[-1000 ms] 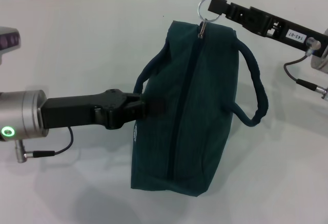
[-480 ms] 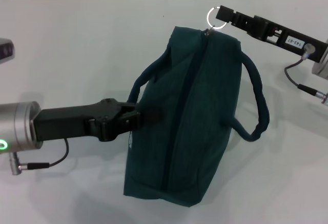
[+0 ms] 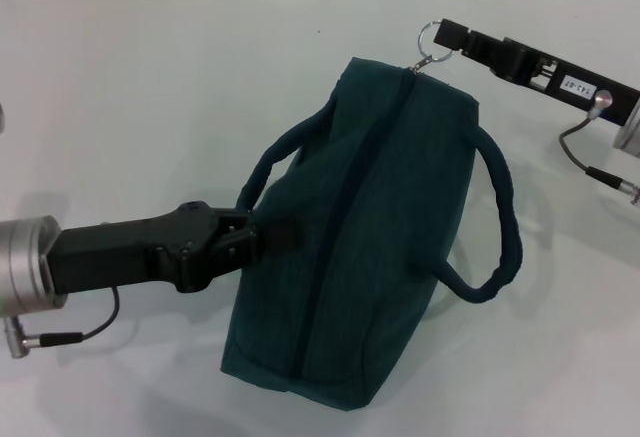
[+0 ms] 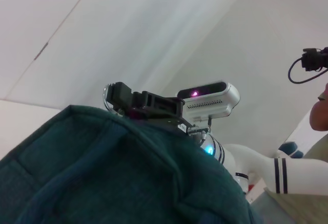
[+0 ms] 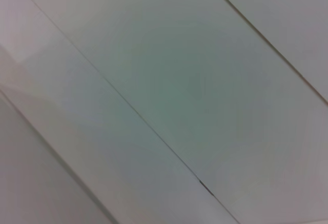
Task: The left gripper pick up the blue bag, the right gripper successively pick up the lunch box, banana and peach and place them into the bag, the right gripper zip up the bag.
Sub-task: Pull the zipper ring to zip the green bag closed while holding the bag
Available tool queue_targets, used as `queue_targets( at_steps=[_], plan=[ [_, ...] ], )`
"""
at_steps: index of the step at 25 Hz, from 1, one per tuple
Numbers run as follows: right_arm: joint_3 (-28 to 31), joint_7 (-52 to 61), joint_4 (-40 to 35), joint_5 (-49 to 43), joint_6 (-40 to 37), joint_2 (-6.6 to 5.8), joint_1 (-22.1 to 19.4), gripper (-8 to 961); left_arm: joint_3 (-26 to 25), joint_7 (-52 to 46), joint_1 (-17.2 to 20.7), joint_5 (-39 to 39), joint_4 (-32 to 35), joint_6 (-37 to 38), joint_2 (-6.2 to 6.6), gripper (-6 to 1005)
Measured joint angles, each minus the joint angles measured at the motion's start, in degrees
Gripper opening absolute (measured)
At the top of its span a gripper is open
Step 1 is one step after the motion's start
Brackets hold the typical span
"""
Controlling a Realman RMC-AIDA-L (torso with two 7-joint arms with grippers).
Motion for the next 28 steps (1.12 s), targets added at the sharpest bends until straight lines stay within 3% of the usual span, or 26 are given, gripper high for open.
queue_targets(
  at_steps=[8, 13, 16, 22, 28],
  plan=[
    [0.6, -0.9, -2.3, 0.4, 0.1, 0.16, -2.0, 15, -1.7, 0.1, 0.4, -0.2, 0.0, -1.2, 0.68, 126],
    [1.5, -1.3, -4.5, 0.8, -0.5, 0.20, -3.6, 15, -4.3, -2.9, 0.3, -0.8, 0.0, -1.3, 1.39, 360],
    [1.5, -1.4, -4.7, 0.9, -1.3, 0.12, -3.6, 15, -5.8, -5.4, -0.1, -0.8, 0.1, -1.3, 2.17, 602],
    [1.5, -1.8, -4.8, 0.9, -2.1, 0.07, -3.6, 15, -8.4, -12.1, -1.0, -1.2, 1.3, -1.3, 4.28, 799],
    [1.5, -2.0, -4.8, 0.9, -2.4, -0.05, -3.6, 15, -14.5, -16.6, -1.9, -1.5, 4.3, -1.7, 6.32, 850]
  ],
)
